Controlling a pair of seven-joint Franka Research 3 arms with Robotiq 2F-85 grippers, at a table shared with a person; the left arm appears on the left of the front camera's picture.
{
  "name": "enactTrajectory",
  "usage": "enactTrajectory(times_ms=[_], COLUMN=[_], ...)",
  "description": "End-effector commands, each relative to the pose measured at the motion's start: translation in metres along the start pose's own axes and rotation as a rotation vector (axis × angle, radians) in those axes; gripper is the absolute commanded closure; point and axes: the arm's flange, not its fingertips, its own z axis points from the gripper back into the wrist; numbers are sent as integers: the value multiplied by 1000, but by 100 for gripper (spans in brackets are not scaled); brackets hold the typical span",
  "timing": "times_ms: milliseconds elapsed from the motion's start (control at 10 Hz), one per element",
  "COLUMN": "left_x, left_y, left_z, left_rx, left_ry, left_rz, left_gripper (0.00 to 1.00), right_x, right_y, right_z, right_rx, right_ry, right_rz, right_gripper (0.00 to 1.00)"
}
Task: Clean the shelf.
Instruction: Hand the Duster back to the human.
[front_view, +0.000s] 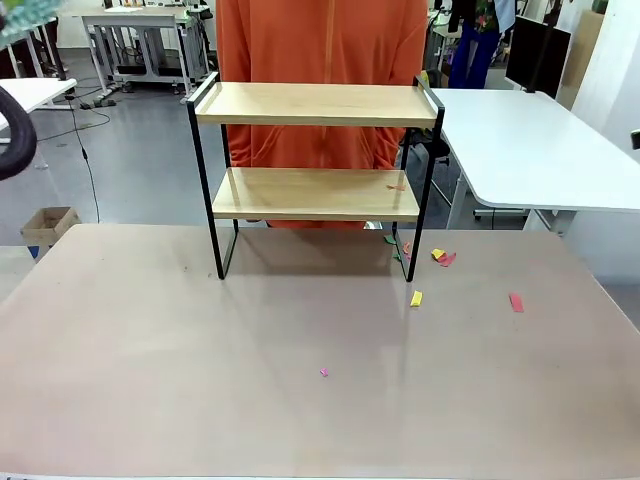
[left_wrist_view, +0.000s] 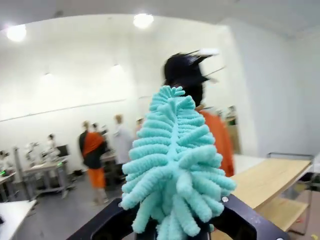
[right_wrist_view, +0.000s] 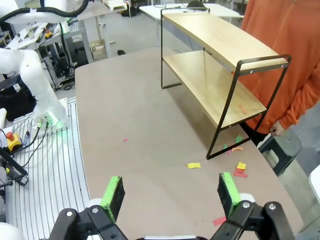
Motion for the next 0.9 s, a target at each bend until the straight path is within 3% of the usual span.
enactTrajectory(times_ms=[0, 300, 800], left_x=[-32, -67, -172], left_y=[-35, -11, -4], left_z=[56, 69, 103], left_rx=[159, 246, 332], left_ry=[28, 84, 148], left_rz=[-61, -52, 92], left_gripper=[82, 82, 82], right_x=[1, 1, 1], right_y=[-1, -1, -1], right_z=[0, 0, 0], right_rx=[1, 1, 1], right_ry=[-24, -24, -24], right_rz=[11, 11, 11], right_gripper=[0, 0, 0])
